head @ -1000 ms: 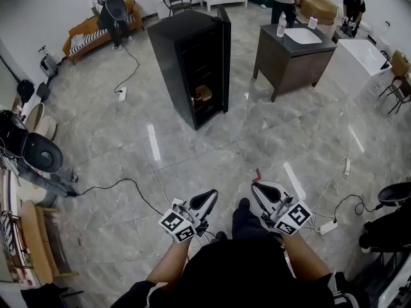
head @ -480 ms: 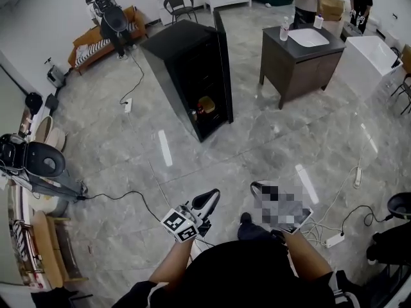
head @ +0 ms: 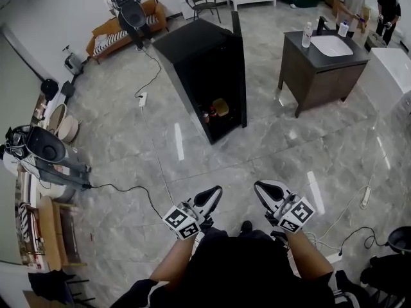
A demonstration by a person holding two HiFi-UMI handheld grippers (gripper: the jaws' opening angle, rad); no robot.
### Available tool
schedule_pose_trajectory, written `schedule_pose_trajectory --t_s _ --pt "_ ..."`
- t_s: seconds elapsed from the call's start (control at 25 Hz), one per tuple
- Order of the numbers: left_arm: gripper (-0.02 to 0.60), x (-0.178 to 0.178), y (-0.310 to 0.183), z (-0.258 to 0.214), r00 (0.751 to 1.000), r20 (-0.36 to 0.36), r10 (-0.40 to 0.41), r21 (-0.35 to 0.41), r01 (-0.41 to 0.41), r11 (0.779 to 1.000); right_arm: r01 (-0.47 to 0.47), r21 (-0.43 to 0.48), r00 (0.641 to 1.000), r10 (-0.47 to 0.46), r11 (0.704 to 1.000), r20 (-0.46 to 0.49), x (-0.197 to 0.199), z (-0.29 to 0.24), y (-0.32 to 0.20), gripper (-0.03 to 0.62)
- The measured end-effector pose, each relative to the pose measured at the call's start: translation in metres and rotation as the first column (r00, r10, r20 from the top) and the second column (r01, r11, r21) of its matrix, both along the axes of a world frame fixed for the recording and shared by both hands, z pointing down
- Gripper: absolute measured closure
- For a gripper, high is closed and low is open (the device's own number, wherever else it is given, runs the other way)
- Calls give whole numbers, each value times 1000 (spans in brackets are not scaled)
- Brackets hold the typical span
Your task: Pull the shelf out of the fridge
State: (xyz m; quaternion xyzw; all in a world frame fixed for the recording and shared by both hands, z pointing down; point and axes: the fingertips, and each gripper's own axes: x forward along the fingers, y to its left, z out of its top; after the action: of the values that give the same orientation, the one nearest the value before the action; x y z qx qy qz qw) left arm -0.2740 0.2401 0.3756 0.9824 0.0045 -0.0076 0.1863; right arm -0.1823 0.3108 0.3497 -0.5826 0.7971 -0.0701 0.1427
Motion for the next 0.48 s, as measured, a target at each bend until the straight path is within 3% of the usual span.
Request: schedule_pose_trajectory --t_s 0.48 --pt "558 56 -68 13 1000 -14 -16 -23 16 1000 -3 -14 1000 3 1000 -6 52 9 -56 568"
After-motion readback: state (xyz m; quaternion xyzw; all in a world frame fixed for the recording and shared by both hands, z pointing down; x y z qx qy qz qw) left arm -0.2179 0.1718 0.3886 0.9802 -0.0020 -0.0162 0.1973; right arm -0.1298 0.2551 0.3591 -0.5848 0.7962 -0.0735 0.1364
